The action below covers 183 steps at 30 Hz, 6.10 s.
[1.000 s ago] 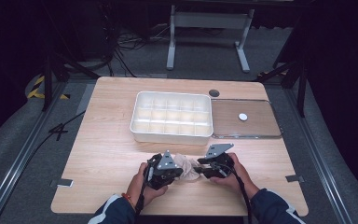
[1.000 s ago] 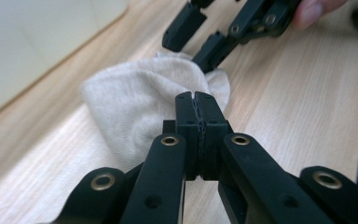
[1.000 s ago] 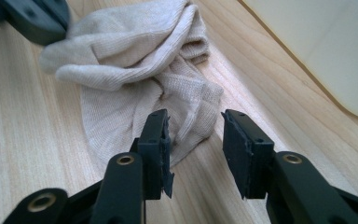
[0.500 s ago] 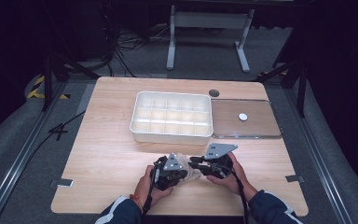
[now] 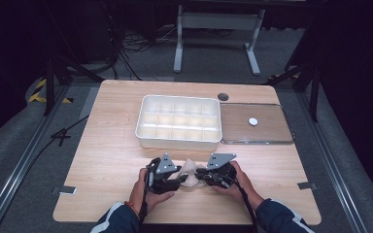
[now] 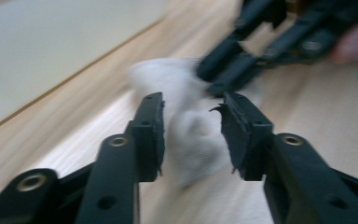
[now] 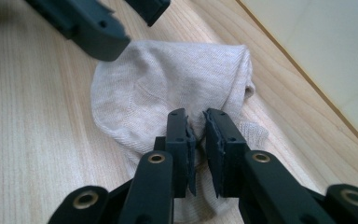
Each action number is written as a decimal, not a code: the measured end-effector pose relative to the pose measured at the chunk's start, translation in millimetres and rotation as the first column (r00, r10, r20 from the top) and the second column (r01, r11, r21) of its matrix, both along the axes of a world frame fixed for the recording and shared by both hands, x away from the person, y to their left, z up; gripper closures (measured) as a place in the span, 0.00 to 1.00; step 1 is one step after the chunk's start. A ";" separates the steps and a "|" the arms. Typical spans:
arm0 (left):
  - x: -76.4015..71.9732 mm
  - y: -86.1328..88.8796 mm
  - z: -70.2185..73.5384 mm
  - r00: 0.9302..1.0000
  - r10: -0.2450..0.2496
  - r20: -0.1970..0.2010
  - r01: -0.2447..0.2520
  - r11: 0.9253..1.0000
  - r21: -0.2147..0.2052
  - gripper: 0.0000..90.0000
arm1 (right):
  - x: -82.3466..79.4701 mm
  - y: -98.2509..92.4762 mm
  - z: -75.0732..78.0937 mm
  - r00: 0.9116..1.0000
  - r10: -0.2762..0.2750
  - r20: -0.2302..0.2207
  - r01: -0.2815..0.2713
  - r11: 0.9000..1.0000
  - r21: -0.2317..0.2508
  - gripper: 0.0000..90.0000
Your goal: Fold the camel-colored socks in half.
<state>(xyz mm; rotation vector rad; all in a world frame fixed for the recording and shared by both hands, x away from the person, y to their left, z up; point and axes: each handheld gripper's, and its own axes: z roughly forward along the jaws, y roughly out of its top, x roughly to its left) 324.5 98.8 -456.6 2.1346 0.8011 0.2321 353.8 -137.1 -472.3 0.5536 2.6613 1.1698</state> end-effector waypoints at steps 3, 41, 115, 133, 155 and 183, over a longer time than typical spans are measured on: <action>0.1 -1.4 -5.3 1.000 0.001 -0.006 -0.001 1.000 0.026 0.59 | -0.3 0.1 0.0 1.000 0.000 0.002 0.000 1.000 -0.001 0.88; 7.0 -8.4 -20.5 0.996 -0.002 -0.085 0.006 0.999 0.044 0.55 | -8.7 5.0 2.1 0.998 0.019 0.066 -0.017 0.999 -0.039 0.88; -3.7 -47.3 -7.3 0.994 -0.052 0.096 0.054 0.998 -0.016 0.90 | 0.4 -13.7 2.1 0.997 -0.073 -0.012 0.073 0.997 -0.027 0.81; -2.7 -54.7 -10.4 0.996 -0.063 0.069 0.066 0.997 -0.043 0.88 | 7.3 -30.7 0.0 0.992 -0.090 -0.084 0.088 0.996 -0.026 0.92; -2.5 -66.1 -17.9 0.990 -0.122 0.076 0.122 0.993 0.003 0.89 | 25.8 -29.3 16.5 0.995 -0.082 -0.054 0.089 0.986 0.143 0.69; -2.3 -52.9 -18.2 0.971 -0.237 0.042 0.238 0.970 -0.045 0.93 | 27.8 -28.0 2.6 0.996 -0.058 -0.064 0.061 0.997 0.039 0.89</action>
